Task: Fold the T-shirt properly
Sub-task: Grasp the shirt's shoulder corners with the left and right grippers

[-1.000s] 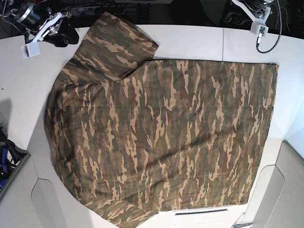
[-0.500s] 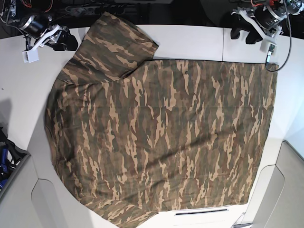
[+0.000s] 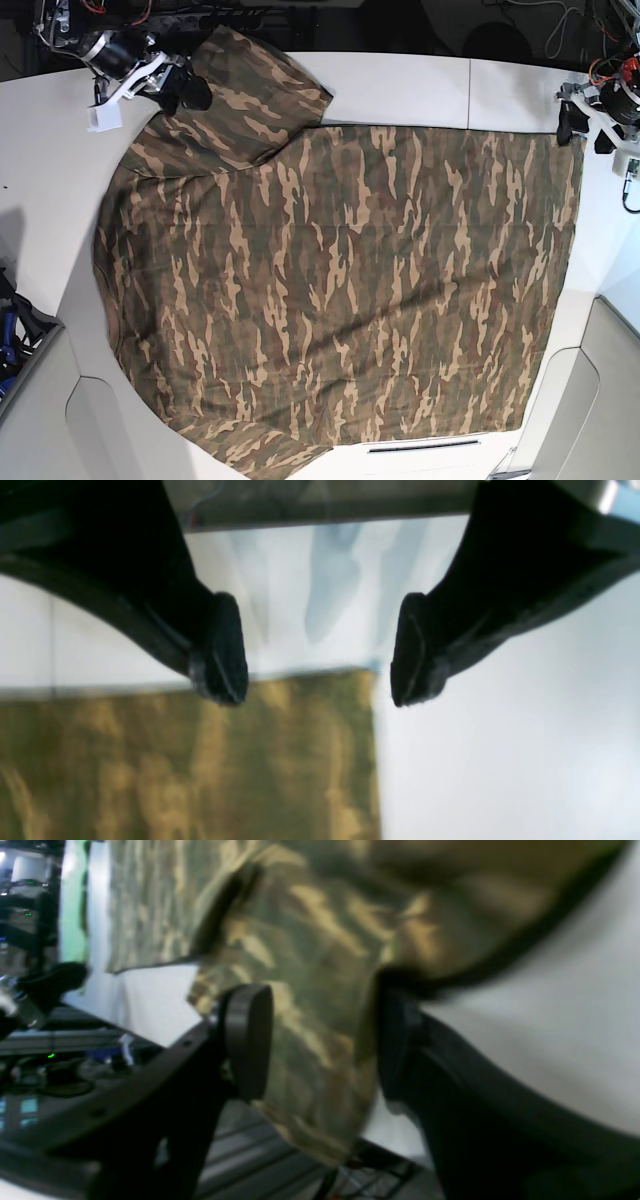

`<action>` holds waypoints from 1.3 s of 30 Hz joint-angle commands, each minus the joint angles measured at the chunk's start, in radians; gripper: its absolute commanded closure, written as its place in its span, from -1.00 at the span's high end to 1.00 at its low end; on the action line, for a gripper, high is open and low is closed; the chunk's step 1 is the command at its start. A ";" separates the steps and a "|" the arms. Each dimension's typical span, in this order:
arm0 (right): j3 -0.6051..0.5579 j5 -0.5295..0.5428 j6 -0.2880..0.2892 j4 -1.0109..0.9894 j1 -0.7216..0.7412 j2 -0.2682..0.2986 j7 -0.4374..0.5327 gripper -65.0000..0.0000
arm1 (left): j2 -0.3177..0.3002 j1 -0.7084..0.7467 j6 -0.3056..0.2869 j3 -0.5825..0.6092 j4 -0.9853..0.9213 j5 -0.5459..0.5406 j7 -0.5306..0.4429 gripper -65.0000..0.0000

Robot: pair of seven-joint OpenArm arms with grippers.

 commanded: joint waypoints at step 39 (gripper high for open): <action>0.002 0.027 -0.001 0.007 -0.005 -0.013 -0.002 -0.02 | -0.051 -0.171 -0.153 0.091 -0.460 -0.388 0.254 0.44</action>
